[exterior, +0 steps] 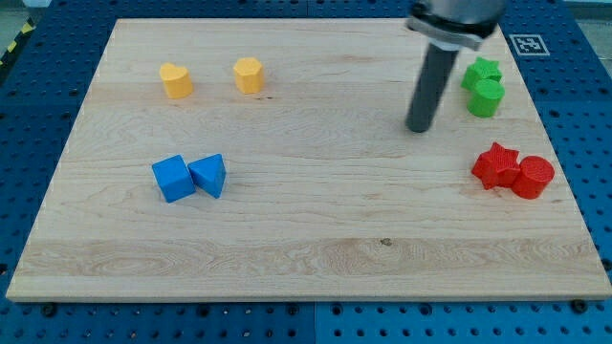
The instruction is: Push the hexagon into the right side of the heart
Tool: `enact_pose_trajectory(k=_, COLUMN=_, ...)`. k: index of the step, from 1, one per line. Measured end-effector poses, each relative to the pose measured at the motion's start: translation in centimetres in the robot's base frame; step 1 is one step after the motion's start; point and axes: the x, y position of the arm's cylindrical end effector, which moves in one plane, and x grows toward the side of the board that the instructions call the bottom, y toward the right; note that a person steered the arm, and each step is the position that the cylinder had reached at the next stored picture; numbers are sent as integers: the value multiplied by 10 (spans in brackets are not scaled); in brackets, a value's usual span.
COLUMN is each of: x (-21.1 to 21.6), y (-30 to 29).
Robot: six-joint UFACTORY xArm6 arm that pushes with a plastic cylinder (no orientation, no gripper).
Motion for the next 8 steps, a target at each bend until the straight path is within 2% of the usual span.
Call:
enact_pose_trajectory(k=1, x=-47, y=-28)
enact_pose_trajectory(k=2, x=-71, y=-48)
enact_pose_trajectory(k=5, x=-58, y=-195)
enact_pose_trajectory(k=6, x=-64, y=-188)
enact_pose_trajectory(k=7, x=-106, y=-185)
enact_pose_trajectory(k=8, x=-129, y=-202)
